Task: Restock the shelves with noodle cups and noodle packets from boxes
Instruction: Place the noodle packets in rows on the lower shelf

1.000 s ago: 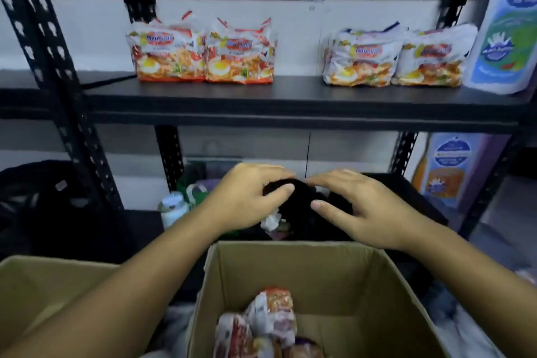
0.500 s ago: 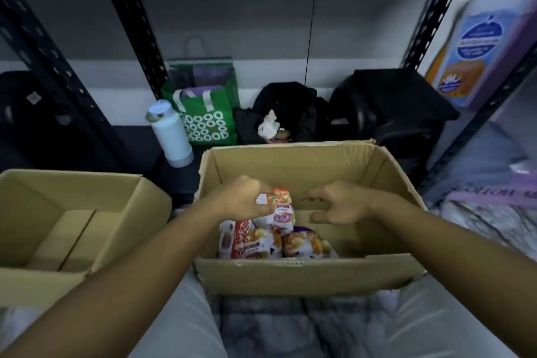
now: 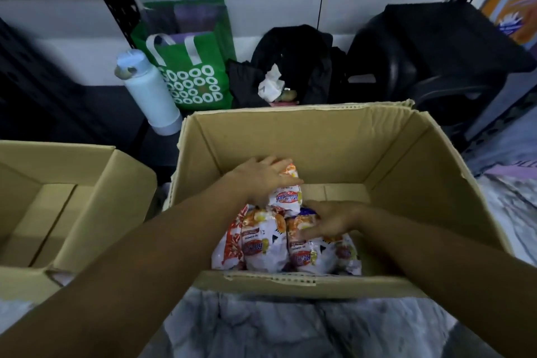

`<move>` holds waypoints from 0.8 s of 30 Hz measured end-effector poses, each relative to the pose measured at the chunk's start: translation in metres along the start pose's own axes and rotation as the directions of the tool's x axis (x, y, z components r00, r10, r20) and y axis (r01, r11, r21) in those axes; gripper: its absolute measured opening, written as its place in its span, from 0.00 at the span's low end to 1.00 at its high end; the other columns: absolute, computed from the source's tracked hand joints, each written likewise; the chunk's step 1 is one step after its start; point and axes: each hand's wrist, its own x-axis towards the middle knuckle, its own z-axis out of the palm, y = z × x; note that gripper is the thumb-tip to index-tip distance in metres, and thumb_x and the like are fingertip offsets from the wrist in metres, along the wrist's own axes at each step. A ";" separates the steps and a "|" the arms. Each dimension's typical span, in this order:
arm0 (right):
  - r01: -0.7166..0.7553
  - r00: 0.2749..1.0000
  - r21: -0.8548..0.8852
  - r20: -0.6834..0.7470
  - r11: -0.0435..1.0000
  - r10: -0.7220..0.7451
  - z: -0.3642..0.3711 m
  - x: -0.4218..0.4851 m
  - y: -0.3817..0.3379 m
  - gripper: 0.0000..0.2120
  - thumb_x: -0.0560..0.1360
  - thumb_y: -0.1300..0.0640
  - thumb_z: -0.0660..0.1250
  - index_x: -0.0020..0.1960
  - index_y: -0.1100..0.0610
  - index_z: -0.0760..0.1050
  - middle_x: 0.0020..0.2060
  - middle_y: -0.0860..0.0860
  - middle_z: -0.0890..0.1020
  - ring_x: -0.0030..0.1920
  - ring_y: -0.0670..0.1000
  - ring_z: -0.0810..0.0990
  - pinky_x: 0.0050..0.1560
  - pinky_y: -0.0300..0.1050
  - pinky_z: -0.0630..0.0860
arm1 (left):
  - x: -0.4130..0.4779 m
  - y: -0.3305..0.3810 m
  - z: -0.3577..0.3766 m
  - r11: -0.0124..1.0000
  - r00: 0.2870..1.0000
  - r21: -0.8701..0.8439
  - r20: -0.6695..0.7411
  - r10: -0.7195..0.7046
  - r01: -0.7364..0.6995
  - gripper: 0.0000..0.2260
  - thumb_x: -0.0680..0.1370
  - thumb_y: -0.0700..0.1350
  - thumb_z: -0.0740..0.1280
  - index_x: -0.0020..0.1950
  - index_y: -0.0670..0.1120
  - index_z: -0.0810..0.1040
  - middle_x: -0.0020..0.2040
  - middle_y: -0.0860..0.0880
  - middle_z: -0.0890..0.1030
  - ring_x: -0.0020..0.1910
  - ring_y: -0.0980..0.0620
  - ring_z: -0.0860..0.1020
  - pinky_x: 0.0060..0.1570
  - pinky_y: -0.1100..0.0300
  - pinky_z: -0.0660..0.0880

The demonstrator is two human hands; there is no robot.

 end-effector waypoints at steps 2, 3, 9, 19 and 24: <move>0.014 1.000 0.009 0.020 1.000 -0.014 0.005 0.005 0.005 0.48 0.72 0.35 0.74 0.82 0.47 0.52 0.75 0.46 0.69 0.72 0.51 0.71 0.72 0.45 0.68 | 0.010 0.004 0.009 0.994 0.999 0.096 0.020 0.046 -0.048 0.43 0.78 0.53 0.74 0.82 0.66 0.48 0.85 0.48 0.43 0.83 0.38 0.46 0.75 0.32 0.58; 0.015 1.000 -0.012 0.007 1.000 -0.015 0.006 0.007 0.007 0.48 0.72 0.36 0.75 0.82 0.47 0.53 0.74 0.46 0.71 0.71 0.51 0.73 0.72 0.46 0.69 | 0.014 0.007 0.013 0.992 0.998 0.115 0.029 0.051 -0.054 0.41 0.79 0.51 0.72 0.82 0.67 0.49 0.85 0.47 0.45 0.83 0.37 0.46 0.74 0.30 0.58; 0.012 0.998 -0.253 -0.059 0.967 -0.028 -0.001 0.014 0.006 0.42 0.70 0.39 0.78 0.78 0.50 0.64 0.70 0.50 0.74 0.67 0.54 0.74 0.66 0.49 0.73 | 0.020 0.026 0.008 0.990 0.999 0.138 -0.038 0.031 -0.026 0.31 0.78 0.45 0.73 0.77 0.59 0.65 0.77 0.42 0.62 0.75 0.34 0.62 0.59 0.40 0.75; -0.081 0.940 -0.018 -0.334 0.997 0.070 -0.043 -0.026 0.047 0.14 0.74 0.47 0.76 0.52 0.53 0.75 0.49 0.49 0.81 0.51 0.52 0.80 0.47 0.44 0.74 | -0.010 0.012 -0.002 0.995 0.982 -0.080 -0.176 -0.066 0.053 0.31 0.73 0.41 0.77 0.72 0.50 0.69 0.67 0.44 0.71 0.64 0.41 0.71 0.51 0.48 0.73; -0.248 0.836 0.042 -0.495 0.968 0.236 -0.056 -0.028 0.071 0.12 0.81 0.49 0.65 0.47 0.57 0.79 0.54 0.58 0.83 0.53 0.56 0.81 0.47 0.42 0.71 | -0.026 0.010 -0.002 0.931 0.918 -0.360 -0.348 -0.188 0.054 0.21 0.73 0.39 0.72 0.65 0.47 0.73 0.56 0.47 0.73 0.57 0.42 0.75 0.52 0.50 0.74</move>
